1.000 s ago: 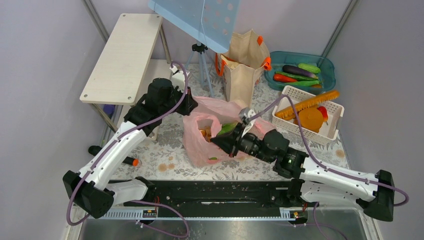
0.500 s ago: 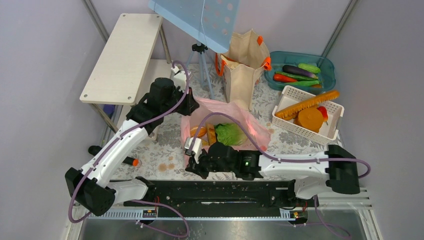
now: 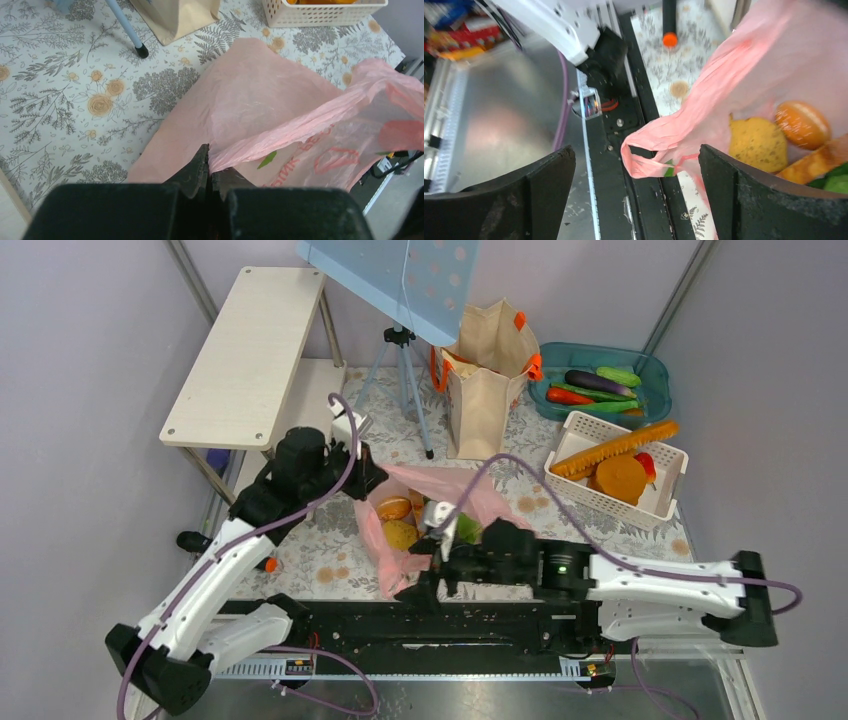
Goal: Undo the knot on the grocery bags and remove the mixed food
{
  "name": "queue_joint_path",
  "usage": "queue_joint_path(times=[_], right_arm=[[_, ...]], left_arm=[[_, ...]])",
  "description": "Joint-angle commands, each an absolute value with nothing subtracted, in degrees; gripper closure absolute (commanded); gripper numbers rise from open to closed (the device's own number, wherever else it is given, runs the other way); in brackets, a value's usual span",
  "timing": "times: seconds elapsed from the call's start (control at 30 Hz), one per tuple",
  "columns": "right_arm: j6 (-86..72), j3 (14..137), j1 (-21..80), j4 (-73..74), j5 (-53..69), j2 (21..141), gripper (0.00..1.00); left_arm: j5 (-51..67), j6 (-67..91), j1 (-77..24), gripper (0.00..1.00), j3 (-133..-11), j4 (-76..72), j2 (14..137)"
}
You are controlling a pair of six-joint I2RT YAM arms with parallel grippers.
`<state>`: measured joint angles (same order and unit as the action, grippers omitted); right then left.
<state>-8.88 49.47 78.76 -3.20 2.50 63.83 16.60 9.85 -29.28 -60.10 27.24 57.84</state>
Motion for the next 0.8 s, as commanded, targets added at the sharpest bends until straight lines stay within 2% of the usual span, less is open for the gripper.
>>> queue_joint_path(times=[0.0, 0.07, 0.2, 0.3, 0.47, 0.67, 0.77], right_arm=[[-10.4, 51.3, 79.0, 2.5, -3.7, 54.1, 0.0], [-11.2, 52.8, 78.5, 4.5, -9.5, 52.8, 0.01], [-10.7, 55.3, 78.3, 8.2, -20.9, 55.9, 0.17], [-9.6, 57.7, 78.3, 10.3, -23.2, 61.2, 0.3], [-11.6, 57.8, 78.8, 7.0, -28.0, 67.7, 0.42], [-17.4, 54.0, 78.6, -0.9, -39.8, 75.5, 0.39], [-18.5, 54.7, 76.0, -2.9, -39.8, 80.0, 0.36]], left_arm=[[18.9, 5.4, -29.0, 1.0, -54.5, 24.3, 51.1], [19.3, 4.6, -29.0, 1.0, -52.5, 23.7, 48.7], [20.5, 3.5, -29.0, 1.0, -50.2, 23.6, 46.1], [22.0, 3.3, -29.0, 1.0, -49.0, 23.6, 45.1], [23.8, 3.5, -29.1, 1.0, -47.6, 23.4, 44.5], [23.4, 4.4, -29.1, 1.0, -48.0, 23.7, 46.7], [24.1, 4.6, -29.1, 1.0, -48.0, 23.6, 47.1]])
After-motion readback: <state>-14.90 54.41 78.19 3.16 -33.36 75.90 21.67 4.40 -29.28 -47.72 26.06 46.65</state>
